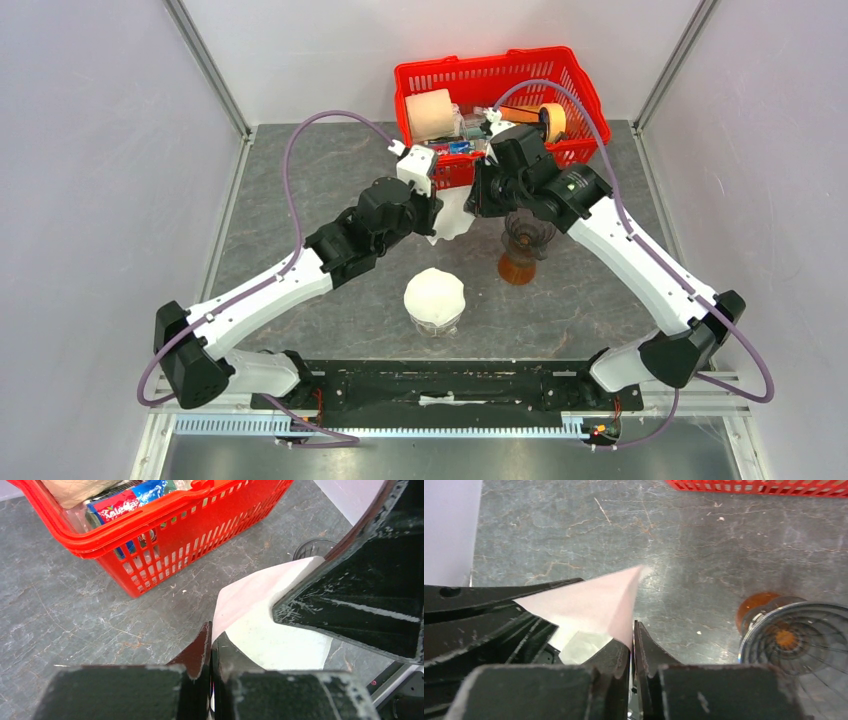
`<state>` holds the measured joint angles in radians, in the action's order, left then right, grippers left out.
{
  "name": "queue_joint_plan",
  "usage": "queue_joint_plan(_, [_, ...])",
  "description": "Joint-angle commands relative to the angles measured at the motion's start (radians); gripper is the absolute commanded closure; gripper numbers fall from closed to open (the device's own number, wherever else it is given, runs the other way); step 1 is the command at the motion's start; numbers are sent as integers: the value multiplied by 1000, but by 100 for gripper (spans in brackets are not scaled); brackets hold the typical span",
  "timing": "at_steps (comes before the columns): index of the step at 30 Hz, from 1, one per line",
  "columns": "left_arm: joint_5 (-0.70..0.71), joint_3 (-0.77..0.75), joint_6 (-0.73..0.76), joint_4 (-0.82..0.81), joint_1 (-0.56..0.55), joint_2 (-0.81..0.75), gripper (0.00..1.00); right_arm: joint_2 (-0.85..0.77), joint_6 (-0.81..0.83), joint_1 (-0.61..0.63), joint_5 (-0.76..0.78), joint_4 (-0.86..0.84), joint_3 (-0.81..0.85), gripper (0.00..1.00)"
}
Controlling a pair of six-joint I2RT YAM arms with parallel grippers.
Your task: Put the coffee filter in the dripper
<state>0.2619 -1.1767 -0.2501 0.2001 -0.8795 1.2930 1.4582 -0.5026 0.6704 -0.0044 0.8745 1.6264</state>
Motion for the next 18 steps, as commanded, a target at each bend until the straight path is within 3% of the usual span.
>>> queue_joint_plan(1, [56,18,-15,-71,-9,-48,98,-50,37,3,88,20,36,84])
queue_joint_plan(4, [106,25,-52,-83,-15,-55,98,-50,34,3,97,7,19,65])
queue_joint_plan(9, [175,34,-122,-108,-42,-68,98,-33,-5,3,107,-61,-15,47])
queue_joint_plan(14, [352,22,-172,-120,-99,-53,98,-21,-69,16,104,-164,-53,37])
queue_joint_plan(18, [408,3,-247,-100,-116,-35,98,-27,-114,35,147,-268,-107,37])
